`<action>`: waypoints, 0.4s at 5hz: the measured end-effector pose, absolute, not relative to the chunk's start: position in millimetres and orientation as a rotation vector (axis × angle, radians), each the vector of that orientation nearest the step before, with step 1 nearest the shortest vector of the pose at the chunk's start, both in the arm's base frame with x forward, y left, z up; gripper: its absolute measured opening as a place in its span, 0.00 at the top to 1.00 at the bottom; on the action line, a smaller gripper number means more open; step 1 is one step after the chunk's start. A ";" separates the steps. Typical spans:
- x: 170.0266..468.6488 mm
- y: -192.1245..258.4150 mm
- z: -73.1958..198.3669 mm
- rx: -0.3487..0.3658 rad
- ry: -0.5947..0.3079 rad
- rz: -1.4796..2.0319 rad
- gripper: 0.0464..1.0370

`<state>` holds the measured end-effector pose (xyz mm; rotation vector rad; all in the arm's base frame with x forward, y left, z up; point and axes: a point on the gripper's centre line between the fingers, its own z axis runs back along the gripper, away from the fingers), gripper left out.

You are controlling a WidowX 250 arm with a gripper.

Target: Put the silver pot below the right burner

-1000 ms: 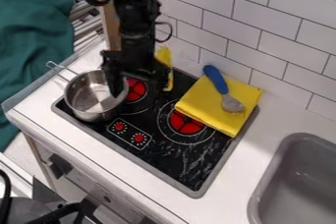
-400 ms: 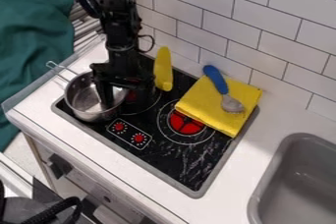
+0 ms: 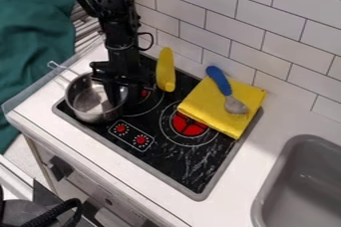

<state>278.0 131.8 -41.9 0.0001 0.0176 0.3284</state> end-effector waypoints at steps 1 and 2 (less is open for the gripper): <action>278.1 135.9 -37.4 0.017 -0.020 0.274 0.86; 274.2 138.7 -17.1 0.040 -0.056 0.245 0.98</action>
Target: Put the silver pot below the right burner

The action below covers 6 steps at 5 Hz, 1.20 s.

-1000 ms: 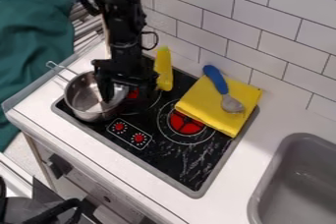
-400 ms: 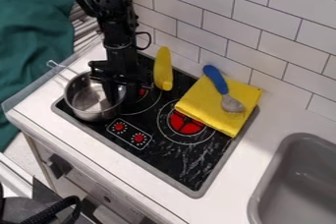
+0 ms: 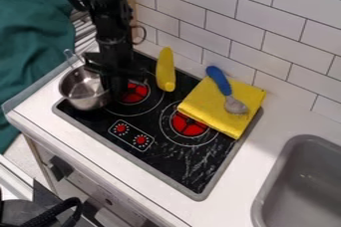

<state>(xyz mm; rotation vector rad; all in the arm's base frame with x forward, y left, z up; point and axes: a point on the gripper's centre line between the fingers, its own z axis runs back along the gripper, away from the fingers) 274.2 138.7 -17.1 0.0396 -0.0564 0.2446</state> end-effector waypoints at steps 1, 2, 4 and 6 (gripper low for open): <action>267.5 131.7 3.8 0.067 -0.106 0.227 0.99; 268.8 110.0 26.0 0.082 -0.176 0.201 0.99; 263.0 36.4 30.8 0.010 -0.133 0.051 0.99; 249.2 -47.7 36.3 -0.046 -0.103 -0.006 0.99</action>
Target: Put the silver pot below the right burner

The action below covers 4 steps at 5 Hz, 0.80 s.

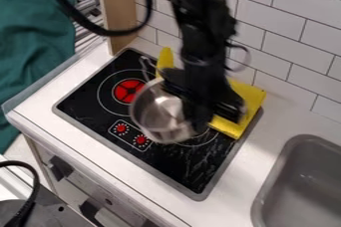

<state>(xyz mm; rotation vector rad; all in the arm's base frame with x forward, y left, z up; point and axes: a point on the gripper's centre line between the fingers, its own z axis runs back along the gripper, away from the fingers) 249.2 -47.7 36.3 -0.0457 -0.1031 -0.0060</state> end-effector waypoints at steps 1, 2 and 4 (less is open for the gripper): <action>235.2 -80.0 30.2 -0.040 0.008 0.148 0.99; 236.0 -104.9 13.9 -0.071 0.057 0.301 0.99; 265.8 -104.2 -17.9 -0.114 -0.058 0.261 0.99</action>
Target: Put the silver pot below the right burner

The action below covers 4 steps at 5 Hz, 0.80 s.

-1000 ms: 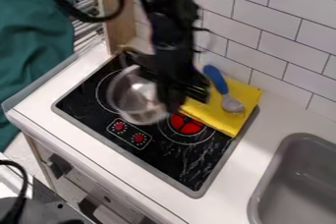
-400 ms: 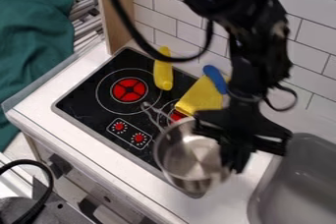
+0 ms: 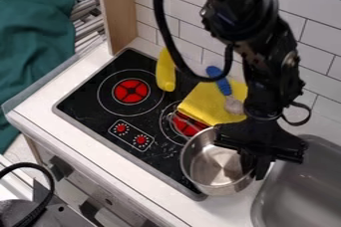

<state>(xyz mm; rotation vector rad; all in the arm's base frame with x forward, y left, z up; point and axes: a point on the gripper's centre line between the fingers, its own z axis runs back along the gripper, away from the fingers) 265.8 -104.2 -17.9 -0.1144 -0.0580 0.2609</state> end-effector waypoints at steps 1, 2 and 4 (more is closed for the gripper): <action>271.4 -73.0 -25.0 -0.085 -0.114 0.239 0.99; 271.2 -45.4 -32.1 -0.096 -0.158 0.283 0.99; 267.3 -37.9 -33.7 -0.110 -0.136 0.330 0.80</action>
